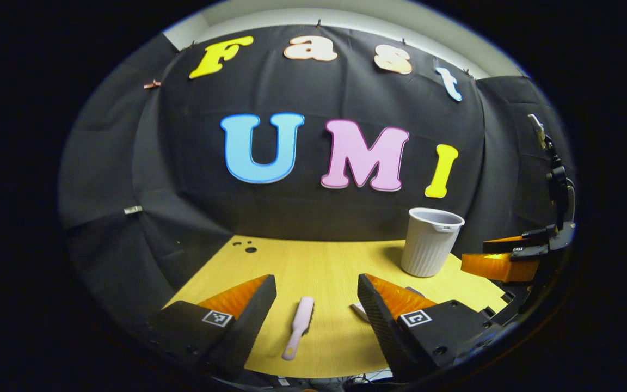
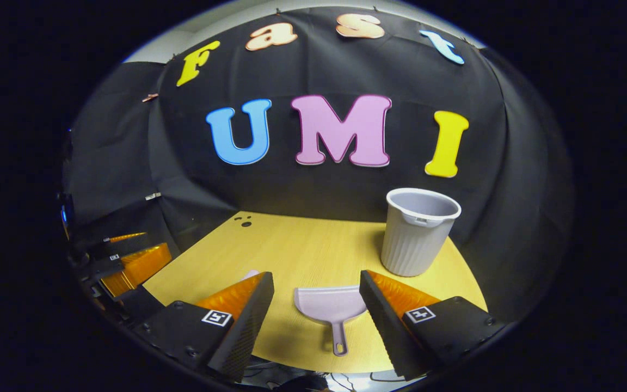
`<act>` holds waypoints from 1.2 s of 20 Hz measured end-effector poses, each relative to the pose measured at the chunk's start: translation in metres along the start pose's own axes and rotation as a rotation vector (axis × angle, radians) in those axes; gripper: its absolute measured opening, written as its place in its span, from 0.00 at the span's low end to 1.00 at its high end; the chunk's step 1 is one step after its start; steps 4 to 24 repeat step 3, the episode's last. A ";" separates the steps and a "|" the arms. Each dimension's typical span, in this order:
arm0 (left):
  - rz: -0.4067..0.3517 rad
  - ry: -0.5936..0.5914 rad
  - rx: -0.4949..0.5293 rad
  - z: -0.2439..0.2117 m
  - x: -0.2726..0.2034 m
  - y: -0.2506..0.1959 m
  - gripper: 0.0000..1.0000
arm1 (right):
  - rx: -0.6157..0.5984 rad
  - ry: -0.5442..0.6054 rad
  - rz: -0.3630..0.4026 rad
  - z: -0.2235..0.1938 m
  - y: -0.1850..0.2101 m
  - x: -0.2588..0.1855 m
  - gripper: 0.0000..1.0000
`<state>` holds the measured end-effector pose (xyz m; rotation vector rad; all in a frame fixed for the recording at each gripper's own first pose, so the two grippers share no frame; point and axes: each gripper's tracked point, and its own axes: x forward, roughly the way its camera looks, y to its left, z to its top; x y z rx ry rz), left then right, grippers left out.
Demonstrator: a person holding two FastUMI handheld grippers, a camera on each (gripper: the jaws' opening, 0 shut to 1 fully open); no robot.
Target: Pick up the small broom and dustpan from the desktop, sweep the trash into the dustpan with the broom, and then empty the trash into the garbage bin.
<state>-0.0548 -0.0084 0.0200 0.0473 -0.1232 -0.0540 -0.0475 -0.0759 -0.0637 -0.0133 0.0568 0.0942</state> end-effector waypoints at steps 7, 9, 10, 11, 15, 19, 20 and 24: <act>0.012 -0.007 -0.007 -0.002 -0.029 -0.007 0.95 | -0.006 0.027 0.020 -0.022 0.015 -0.024 0.99; 0.012 -0.007 -0.007 -0.002 -0.029 -0.007 0.95 | -0.006 0.027 0.020 -0.022 0.015 -0.024 0.99; 0.012 -0.007 -0.007 -0.002 -0.029 -0.007 0.95 | -0.006 0.027 0.020 -0.022 0.015 -0.024 0.99; 0.012 -0.007 -0.007 -0.002 -0.029 -0.007 0.95 | -0.006 0.027 0.020 -0.022 0.015 -0.024 0.99; 0.012 -0.007 -0.007 -0.002 -0.029 -0.007 0.95 | -0.006 0.027 0.020 -0.022 0.015 -0.024 0.99; 0.012 -0.007 -0.007 -0.002 -0.029 -0.007 0.95 | -0.006 0.027 0.020 -0.022 0.015 -0.024 0.99; 0.012 -0.007 -0.007 -0.002 -0.029 -0.007 0.95 | -0.006 0.027 0.020 -0.022 0.015 -0.024 0.99; 0.012 -0.007 -0.007 -0.002 -0.029 -0.007 0.95 | -0.006 0.027 0.020 -0.022 0.015 -0.024 0.99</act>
